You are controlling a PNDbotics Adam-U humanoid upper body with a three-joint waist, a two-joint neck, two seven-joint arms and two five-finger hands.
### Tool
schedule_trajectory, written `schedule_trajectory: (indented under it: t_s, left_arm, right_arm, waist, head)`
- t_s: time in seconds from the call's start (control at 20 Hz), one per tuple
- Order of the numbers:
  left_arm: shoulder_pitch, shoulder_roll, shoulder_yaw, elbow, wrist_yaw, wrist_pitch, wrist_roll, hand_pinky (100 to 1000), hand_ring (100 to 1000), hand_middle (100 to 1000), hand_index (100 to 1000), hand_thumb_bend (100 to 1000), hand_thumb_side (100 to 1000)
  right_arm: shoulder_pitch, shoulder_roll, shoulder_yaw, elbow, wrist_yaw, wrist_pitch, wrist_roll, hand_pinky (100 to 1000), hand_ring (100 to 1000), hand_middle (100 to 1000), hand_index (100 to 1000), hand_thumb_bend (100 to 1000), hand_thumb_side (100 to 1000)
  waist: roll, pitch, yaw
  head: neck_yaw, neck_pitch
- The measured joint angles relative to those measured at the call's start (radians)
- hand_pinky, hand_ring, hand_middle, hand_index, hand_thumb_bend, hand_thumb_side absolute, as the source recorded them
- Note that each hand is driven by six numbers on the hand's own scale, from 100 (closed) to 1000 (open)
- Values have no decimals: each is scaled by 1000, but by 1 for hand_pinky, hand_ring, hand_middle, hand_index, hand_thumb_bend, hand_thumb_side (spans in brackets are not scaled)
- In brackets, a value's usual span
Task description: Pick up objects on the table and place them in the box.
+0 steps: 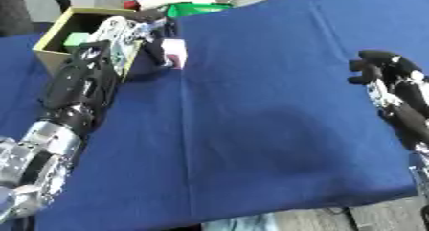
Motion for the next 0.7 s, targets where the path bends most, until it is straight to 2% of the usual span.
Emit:
schedule_trajectory:
  t_s: [0.3,0.45,0.7]
  left_arm:
    - [9,-10,0,11,-13,24,60,714,610,615,799,408,112]
    - [11,-14,0,14,-16,28,88,688,564,551,748,308,100]
    - [13,-16,-3,-6,-14,22,114,679,555,529,738,290,100]
  right_arm:
    - [0,0,0,0,1,-1,1,741,839,627,794,100,440]
    - [-1,0,0,0,1,-1,1,741,839,627,794,100,440]
    - [-1,0,-1,0,1,-2,2,741,838,627,794,100,440]
  waist:
    - [0,4,-1]
    - [0,4,-1]
    - [-1,3,6]
  head:
    - [0,0]
    - [0,0]
    - [0,0]
